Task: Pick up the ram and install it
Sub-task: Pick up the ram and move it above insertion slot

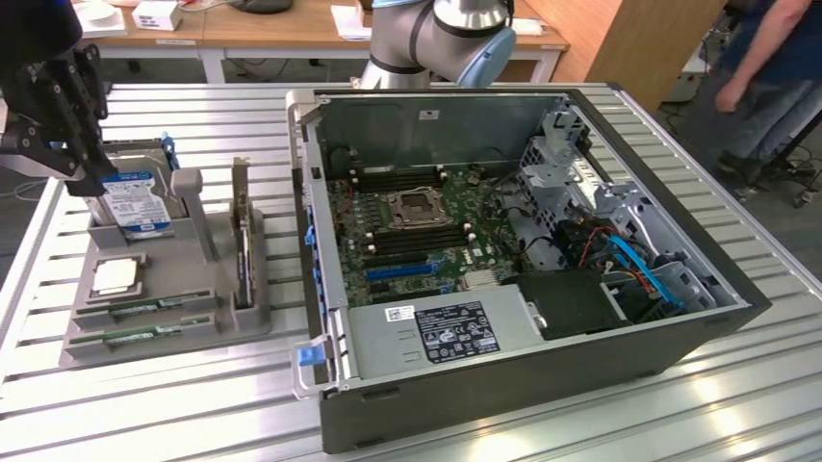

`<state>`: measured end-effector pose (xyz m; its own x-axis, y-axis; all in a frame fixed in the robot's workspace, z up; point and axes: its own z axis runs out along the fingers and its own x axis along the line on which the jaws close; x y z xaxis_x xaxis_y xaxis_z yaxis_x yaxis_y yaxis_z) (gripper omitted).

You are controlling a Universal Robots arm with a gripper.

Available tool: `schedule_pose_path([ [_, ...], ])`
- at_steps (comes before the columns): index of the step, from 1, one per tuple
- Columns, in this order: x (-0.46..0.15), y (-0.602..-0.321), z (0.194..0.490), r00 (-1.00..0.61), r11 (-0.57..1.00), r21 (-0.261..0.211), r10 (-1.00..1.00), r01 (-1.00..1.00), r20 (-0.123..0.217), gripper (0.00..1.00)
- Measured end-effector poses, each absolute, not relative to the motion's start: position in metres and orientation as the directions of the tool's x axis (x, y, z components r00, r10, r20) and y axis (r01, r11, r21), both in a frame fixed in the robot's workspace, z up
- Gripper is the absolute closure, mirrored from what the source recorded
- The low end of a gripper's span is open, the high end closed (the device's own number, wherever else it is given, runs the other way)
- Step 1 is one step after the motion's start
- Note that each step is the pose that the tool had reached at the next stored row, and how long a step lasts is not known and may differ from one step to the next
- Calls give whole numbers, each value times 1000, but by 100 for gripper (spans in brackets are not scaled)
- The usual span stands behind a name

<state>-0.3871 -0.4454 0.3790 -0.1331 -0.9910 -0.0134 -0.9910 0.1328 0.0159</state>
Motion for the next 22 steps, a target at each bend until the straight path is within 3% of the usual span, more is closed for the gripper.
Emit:
schedule_pose_path([
  [22, -387, -445, 372, -133, 133, 16, -991, -991, -14, 71],
])
